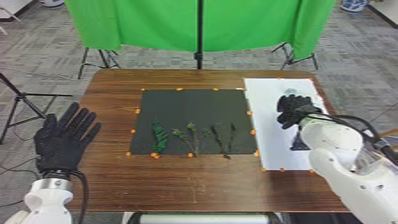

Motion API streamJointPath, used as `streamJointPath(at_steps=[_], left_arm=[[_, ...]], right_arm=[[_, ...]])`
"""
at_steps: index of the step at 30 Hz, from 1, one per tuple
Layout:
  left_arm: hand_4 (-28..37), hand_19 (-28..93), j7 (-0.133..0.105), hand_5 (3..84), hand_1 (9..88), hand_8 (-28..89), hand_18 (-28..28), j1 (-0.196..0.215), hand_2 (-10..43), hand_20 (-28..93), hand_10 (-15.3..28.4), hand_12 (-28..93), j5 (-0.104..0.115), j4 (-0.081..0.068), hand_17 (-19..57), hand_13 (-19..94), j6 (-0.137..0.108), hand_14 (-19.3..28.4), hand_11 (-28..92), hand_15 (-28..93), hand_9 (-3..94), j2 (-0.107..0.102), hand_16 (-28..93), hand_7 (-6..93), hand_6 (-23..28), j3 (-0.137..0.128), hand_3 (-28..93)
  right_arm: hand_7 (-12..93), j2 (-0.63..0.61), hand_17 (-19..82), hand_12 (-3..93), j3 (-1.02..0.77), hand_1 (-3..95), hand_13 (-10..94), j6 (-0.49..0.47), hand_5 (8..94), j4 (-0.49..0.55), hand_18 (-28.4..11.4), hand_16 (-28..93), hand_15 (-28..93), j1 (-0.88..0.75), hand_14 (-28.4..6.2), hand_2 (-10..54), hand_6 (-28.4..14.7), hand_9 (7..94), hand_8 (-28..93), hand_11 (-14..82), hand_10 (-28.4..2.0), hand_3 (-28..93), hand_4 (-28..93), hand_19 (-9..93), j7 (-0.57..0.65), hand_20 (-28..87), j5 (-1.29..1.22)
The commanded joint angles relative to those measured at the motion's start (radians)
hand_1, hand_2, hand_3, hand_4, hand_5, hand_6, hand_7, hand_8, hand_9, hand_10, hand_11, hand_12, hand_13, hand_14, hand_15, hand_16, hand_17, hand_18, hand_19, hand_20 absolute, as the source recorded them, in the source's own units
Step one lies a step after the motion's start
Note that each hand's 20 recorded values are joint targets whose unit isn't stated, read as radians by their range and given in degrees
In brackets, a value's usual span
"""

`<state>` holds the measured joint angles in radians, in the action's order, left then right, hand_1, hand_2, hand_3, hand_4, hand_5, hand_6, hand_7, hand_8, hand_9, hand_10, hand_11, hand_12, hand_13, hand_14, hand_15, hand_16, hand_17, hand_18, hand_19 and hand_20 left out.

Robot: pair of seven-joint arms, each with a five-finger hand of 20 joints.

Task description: Arrange flowers

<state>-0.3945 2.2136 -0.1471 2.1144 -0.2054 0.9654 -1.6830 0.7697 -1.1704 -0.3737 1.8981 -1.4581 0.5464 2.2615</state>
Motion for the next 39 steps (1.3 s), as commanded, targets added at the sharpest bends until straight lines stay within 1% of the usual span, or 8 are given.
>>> streamJointPath(at_steps=[1,5,11,13,15,21,31,39], left_arm=[[-28.3,25,0.001,42.9,23.7,-9,12.5,0.015,13.0,12,13.9,10,-0.002,0.000,-2.9,29,0.003,12.3,21,26,37.0,0.014,-6,11.8,7.0,0.008,74],[-28.3,25,0.003,42.9,23.8,-9,12.5,0.011,12.9,12,13.8,10,-0.003,-0.002,-3.0,29,0.001,12.3,21,27,36.9,0.015,-6,11.8,7.0,0.012,74],[-28.3,25,0.005,43.0,23.8,-9,12.5,0.006,13.0,12,13.9,10,-0.003,-0.004,-3.0,29,0.000,12.5,21,27,36.8,0.017,-6,11.8,7.1,0.013,74],[-28.3,25,0.003,43.0,23.8,-9,12.5,0.007,13.0,12,13.9,10,-0.002,-0.003,-3.0,28,0.001,12.7,21,27,36.7,0.016,-6,11.8,7.1,0.013,74],[-28.3,25,0.003,43.0,23.8,-9,12.6,0.009,13.0,12,13.9,10,-0.001,-0.003,-3.0,28,0.001,13.1,21,28,36.7,0.018,-5,11.8,7.1,0.011,74],[-28.3,25,0.000,43.0,23.8,-9,12.6,0.015,12.9,12,14.0,10,-0.001,-0.002,-3.1,28,0.001,13.5,21,29,36.6,0.020,-5,11.8,7.1,0.008,74],[-28.3,25,0.001,43.0,23.8,-9,12.6,0.031,12.9,12,14.1,10,0.010,0.000,-3.1,28,0.003,13.8,21,29,36.5,0.023,-5,11.7,7.2,-0.007,74],[-28.3,25,0.008,42.9,23.7,-9,12.6,0.045,12.9,12,14.2,10,0.021,-0.006,-3.1,28,-0.005,13.8,21,29,36.3,0.022,-5,11.6,7.1,-0.018,74]], right_arm=[[22,-0.001,14,15.4,0.048,50.0,39,0.025,50.5,-0.066,-21.1,18,42,0.029,-14.8,-9.5,-0.9,51.8,-14,11.4,-12.1,82,-28,59,0.000,25,0.038],[23,0.005,17,16.7,0.066,52.2,49,0.028,52.9,-0.087,-21.4,22,52,0.035,-12.0,-9.5,-0.1,57.9,-14,15.0,-11.8,80,-28,65,0.007,30,0.043],[26,-0.004,22,20.1,0.093,60.8,55,0.124,59.2,-0.120,-20.5,39,49,0.020,-6.5,-9.5,1.1,65.1,-14,21.7,-11.8,67,-28,66,0.009,34,0.054],[29,-0.005,23,31.0,0.095,63.3,58,0.157,62.2,-0.126,-20.4,43,47,0.011,-5.5,-9.5,1.5,70.5,-11,16.2,-10.0,63,-28,66,0.005,35,0.064],[34,-0.008,24,38.5,0.103,64.1,60,0.187,65.6,-0.129,-20.3,44,46,0.008,-5.4,-9.5,1.1,75.6,0,10.7,-8.9,62,-28,65,0.008,35,0.071],[43,-0.013,23,41.7,0.115,64.6,64,0.265,71.9,-0.125,-20.0,45,44,0.006,-5.0,-9.5,1.8,82.3,6,10.3,-8.6,61,-28,64,-0.002,35,0.104],[44,-0.015,23,42.0,0.139,64.1,64,0.384,72.4,-0.018,-20.0,45,42,0.089,-4.6,-9.5,1.9,82.6,7,9.3,-8.6,62,-28,62,-0.019,34,0.106],[43,0.093,23,41.6,0.323,63.5,64,0.426,72.3,-0.007,-20.1,45,41,0.331,-4.6,-9.5,1.8,82.3,7,8.8,-8.8,64,-28,62,-0.103,34,0.061]])
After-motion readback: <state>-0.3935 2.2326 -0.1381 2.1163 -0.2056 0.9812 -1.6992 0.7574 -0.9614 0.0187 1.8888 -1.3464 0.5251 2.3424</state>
